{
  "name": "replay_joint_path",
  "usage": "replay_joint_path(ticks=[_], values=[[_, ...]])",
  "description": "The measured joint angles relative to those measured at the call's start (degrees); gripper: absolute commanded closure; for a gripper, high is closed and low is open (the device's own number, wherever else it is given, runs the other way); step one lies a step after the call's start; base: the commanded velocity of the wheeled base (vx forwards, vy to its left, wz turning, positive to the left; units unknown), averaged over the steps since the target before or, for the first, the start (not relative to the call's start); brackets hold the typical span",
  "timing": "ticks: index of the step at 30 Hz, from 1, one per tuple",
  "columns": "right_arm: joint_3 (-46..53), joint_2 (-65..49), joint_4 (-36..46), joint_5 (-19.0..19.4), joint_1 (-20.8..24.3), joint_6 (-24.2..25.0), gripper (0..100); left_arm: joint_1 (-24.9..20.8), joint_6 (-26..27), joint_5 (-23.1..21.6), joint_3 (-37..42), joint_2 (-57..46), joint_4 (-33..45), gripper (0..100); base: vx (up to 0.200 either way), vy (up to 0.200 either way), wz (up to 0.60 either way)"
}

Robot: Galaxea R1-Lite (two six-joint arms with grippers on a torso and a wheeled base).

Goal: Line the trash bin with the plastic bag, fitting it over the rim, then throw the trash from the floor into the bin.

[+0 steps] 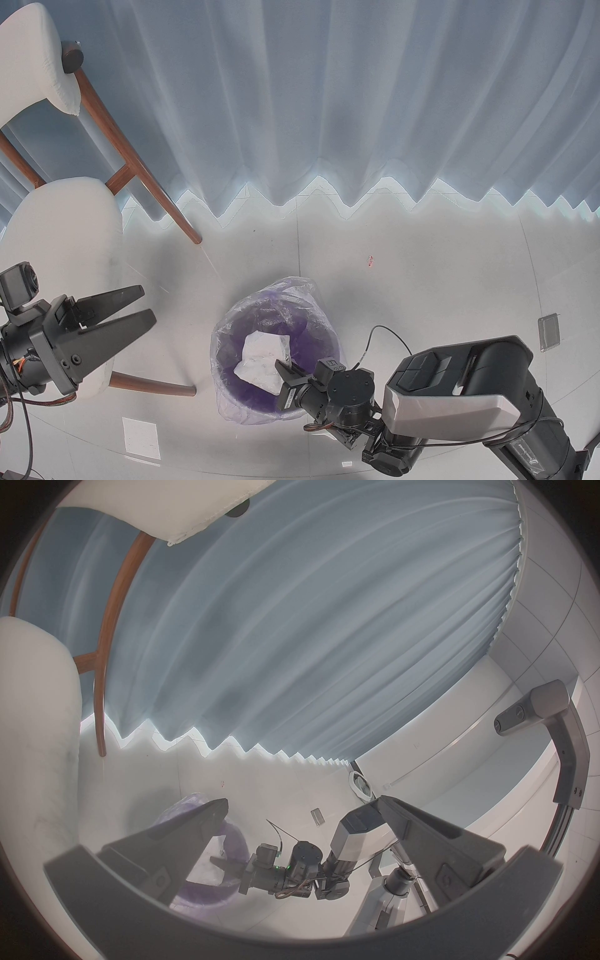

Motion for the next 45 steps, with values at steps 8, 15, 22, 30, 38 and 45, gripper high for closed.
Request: replay_joint_path(ticks=[8, 15, 22, 30, 38, 45], values=[[-1.7, 2.3, 0.1, -0.4, -0.3, -0.1, 100, -0.9, 0.0, 0.0, 0.3, 0.0, 0.0, 0, 0.000, 0.000, 0.00], [-4.6, 3.9, 0.0, -2.0, -1.3, -0.2, 100, -1.2, 0.0, 0.1, 0.4, 0.0, 0.0, 0, 0.000, 0.000, 0.00], [-5.6, 4.4, 0.0, -2.4, -1.7, -0.3, 0, -1.3, 0.0, 0.2, 0.5, 0.0, 0.1, 0, 0.000, 0.000, 0.00], [-5.9, 4.4, 0.0, -2.8, -1.6, -0.4, 0, -1.3, 0.0, 0.1, 0.7, 0.0, 0.1, 0, 0.000, 0.000, 0.00], [-5.6, 4.2, 0.0, -2.9, -1.3, -0.4, 0, -1.3, 0.0, 0.1, 0.9, 0.0, 0.1, 0, 0.000, 0.000, 0.00], [-5.6, 3.8, 0.1, -3.1, -1.2, -0.4, 0, -1.3, 0.0, 0.1, 0.9, 0.0, 0.1, 0, 0.000, 0.000, 0.00]])
